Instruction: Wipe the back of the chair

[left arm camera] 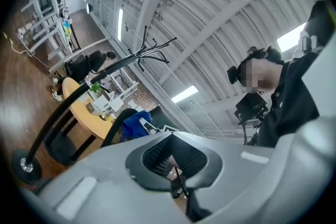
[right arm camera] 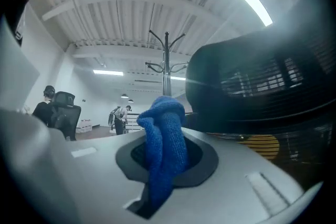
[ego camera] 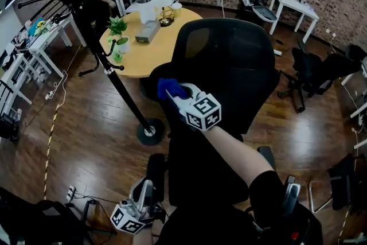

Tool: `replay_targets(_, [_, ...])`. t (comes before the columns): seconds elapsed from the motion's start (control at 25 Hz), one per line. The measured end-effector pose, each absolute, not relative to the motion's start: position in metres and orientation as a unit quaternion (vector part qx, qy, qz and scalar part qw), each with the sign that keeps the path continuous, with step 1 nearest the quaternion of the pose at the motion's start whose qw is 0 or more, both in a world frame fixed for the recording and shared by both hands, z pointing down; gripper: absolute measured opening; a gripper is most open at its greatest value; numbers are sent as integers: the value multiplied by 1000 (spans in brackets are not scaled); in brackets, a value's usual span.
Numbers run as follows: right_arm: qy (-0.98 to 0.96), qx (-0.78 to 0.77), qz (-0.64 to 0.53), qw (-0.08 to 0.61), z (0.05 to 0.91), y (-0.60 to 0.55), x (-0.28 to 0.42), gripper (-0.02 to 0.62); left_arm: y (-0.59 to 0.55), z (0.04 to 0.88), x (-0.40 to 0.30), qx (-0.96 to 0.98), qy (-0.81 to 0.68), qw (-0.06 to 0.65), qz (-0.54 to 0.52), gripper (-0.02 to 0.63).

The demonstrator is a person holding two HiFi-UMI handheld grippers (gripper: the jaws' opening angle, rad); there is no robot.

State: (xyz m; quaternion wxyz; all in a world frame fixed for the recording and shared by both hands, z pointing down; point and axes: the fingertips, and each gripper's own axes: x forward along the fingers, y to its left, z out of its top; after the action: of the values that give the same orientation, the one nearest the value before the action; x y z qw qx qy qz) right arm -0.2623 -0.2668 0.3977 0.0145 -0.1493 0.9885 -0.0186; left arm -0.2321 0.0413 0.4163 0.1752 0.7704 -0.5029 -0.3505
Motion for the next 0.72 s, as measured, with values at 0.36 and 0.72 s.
replay_targets(0.36, [982,-178,-55,-1,412,-304,-302,38,63,420,-263,744,-543,168,-351,-11])
replay_targets(0.72, [959,-280,-48,8,414,-362,-162,38,13,413,-227,790,-475,183,-341,-11])
